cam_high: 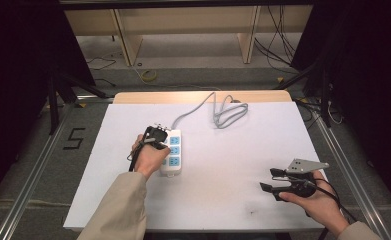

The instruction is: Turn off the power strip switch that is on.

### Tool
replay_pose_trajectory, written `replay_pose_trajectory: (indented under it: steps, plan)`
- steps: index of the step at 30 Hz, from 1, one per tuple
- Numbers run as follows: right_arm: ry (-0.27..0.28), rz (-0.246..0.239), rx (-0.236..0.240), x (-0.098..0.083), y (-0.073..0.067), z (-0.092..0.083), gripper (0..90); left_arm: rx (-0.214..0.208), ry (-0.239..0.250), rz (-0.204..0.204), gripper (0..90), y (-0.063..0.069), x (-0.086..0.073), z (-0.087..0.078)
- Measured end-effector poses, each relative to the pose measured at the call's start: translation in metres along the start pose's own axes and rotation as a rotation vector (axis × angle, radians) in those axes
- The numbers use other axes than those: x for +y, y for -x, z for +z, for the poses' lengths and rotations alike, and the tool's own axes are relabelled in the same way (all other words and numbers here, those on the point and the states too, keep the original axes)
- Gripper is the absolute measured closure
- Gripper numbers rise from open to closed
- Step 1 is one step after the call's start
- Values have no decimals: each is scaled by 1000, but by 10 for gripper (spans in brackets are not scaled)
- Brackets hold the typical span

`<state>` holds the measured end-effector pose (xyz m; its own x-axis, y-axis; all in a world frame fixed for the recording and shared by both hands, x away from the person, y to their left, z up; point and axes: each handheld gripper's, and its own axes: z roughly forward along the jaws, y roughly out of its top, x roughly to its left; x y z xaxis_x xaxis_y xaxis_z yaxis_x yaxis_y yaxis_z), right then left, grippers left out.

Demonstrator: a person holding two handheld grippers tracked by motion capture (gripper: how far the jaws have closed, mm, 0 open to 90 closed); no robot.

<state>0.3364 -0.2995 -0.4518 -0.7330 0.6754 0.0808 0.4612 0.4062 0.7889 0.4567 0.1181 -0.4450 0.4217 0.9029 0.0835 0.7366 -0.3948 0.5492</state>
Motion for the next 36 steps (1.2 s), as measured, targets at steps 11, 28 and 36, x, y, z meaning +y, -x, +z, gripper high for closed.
replay_pose_trajectory:
  steps: [11, 28, 36]
  plan:
    - [-2, 1, 0, 0, 0, 0, 329, -10, -23, -28, 900, -1, 3, 2]
    - [-8, 0, 4, -1, 0, 0, 329, 8, -62, -46, 900, 1, 8, 3]
    - [-9, 2, 3, -1, -1, 0, 329, 90, -85, 3, 900, 6, 11, 5]
